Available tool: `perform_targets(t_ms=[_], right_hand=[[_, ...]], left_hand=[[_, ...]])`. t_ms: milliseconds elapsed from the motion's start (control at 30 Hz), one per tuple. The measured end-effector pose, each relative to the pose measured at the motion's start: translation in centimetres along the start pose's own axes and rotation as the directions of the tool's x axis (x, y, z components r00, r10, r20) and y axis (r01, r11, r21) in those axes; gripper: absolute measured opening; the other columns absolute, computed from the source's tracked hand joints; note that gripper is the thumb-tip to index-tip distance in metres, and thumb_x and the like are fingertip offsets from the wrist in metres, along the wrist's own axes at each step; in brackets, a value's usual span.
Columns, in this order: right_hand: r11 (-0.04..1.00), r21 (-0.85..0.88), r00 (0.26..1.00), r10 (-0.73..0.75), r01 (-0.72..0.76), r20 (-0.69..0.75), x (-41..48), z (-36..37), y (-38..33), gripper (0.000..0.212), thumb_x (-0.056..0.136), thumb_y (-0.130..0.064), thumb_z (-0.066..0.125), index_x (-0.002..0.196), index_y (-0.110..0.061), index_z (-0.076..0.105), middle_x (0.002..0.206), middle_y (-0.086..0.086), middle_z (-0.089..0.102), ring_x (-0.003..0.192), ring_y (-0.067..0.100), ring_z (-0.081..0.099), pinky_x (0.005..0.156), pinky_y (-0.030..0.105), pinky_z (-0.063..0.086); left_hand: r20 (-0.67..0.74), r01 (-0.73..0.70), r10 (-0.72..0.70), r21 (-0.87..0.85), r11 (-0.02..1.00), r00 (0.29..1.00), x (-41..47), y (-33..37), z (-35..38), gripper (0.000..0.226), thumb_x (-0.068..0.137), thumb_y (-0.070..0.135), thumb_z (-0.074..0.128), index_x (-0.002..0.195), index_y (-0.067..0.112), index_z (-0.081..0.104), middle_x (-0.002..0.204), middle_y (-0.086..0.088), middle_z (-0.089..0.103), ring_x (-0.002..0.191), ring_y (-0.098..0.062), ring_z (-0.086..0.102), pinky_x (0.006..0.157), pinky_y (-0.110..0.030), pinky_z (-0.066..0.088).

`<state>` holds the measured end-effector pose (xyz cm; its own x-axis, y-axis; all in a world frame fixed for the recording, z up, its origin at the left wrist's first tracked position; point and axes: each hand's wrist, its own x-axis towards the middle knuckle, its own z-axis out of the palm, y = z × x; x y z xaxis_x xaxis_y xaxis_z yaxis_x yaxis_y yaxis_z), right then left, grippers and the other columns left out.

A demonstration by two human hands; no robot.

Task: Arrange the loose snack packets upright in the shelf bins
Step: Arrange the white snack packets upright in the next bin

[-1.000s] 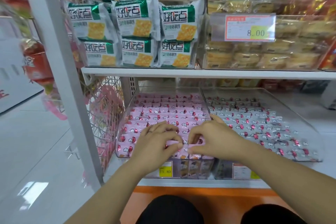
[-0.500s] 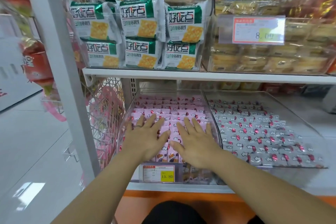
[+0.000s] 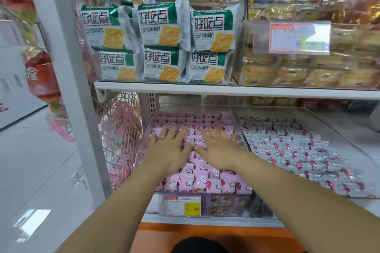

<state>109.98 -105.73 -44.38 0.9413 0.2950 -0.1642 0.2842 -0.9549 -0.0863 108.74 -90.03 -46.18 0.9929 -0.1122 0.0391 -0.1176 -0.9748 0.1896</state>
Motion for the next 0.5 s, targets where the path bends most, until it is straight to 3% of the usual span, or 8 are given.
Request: perform_targets(t_ms=[200, 367, 500], right_hand=[[1.0, -0.006, 0.998, 0.031, -0.031, 0.051, 2.2, 0.4, 0.6, 0.067, 0.095, -0.061, 0.011, 0.151, -0.029, -0.004, 0.16, -0.003, -0.008, 0.146, 0.028, -0.01, 0.115, 0.057, -0.006], [0.999, -0.043, 0.993, -0.014, 0.019, 0.116, 1.4, -0.3, 1.2, 0.064, 0.096, -0.06, 0.013, 0.152, -0.029, 0.002, 0.159, -0.006, -0.005, 0.146, 0.025, -0.004, 0.114, 0.055, -0.001], [1.0, -0.005, 1.0, -0.023, 0.023, -0.006, 1.8, -1.1, 1.3, 0.056, 0.1, -0.049, 0.018, 0.151, -0.03, 0.005, 0.16, -0.005, -0.001, 0.146, 0.028, 0.002, 0.115, 0.053, 0.003]], left_hand=[[0.121, 0.026, -0.034, 0.069, 0.997, 0.992, 2.7, -0.3, 0.1, 0.06, 0.097, 0.059, 0.01, 0.151, 0.037, -0.003, 0.161, 0.004, -0.007, 0.147, -0.024, -0.009, 0.118, -0.051, -0.005], [0.184, -0.019, 0.008, 0.058, 0.998, 0.983, 1.2, -0.5, -0.5, 0.055, 0.099, 0.055, 0.012, 0.151, 0.037, 0.003, 0.16, 0.009, 0.002, 0.148, -0.021, 0.001, 0.117, -0.049, -0.001], [0.065, -0.033, 0.033, 0.001, 0.999, 0.997, 1.8, -1.0, -1.2, 0.051, 0.103, 0.045, 0.015, 0.152, 0.032, 0.01, 0.161, 0.003, 0.005, 0.148, -0.021, 0.002, 0.117, -0.046, -0.001]])
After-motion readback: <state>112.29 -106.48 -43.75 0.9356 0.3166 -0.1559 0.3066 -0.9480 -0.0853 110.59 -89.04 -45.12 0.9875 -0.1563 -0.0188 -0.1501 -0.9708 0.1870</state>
